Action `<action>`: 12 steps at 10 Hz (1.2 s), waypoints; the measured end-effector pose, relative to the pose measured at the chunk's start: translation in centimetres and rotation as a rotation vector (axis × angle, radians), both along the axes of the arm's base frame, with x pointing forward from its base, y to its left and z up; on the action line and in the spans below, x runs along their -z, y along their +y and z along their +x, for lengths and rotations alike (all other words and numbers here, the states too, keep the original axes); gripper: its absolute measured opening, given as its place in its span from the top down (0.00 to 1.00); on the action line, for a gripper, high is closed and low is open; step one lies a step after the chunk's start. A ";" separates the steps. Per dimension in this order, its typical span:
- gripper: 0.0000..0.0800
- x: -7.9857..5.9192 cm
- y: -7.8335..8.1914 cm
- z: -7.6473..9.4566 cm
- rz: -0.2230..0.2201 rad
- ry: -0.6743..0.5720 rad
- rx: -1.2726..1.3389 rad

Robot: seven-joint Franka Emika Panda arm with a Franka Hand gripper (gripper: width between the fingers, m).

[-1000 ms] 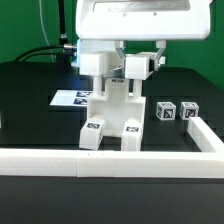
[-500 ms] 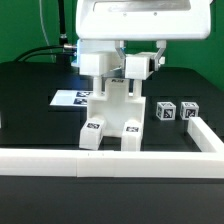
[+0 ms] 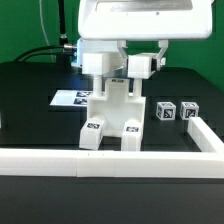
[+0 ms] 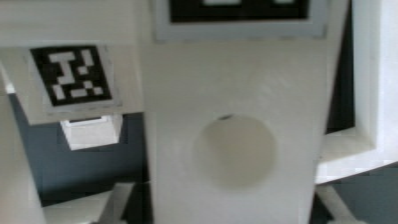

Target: Assemble chair

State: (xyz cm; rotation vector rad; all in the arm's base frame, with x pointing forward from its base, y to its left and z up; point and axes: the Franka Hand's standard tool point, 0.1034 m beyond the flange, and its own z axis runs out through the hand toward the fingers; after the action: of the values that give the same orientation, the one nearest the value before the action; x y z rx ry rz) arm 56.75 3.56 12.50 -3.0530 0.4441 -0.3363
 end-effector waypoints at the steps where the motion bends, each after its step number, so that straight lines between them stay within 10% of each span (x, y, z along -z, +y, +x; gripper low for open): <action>1: 0.64 0.0 0.0 0.0 0.000 0.000 -0.001; 12: 0.64 0.0 -1.0 0.4 -0.019 -0.001 -0.059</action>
Offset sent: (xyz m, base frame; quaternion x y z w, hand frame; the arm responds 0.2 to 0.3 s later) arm -0.0079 -0.0072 0.0165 -0.0228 -0.0116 -0.0281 0.9993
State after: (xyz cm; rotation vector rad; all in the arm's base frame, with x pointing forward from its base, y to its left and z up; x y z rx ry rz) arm 57.19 2.54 12.52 -3.0769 0.3521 -0.3412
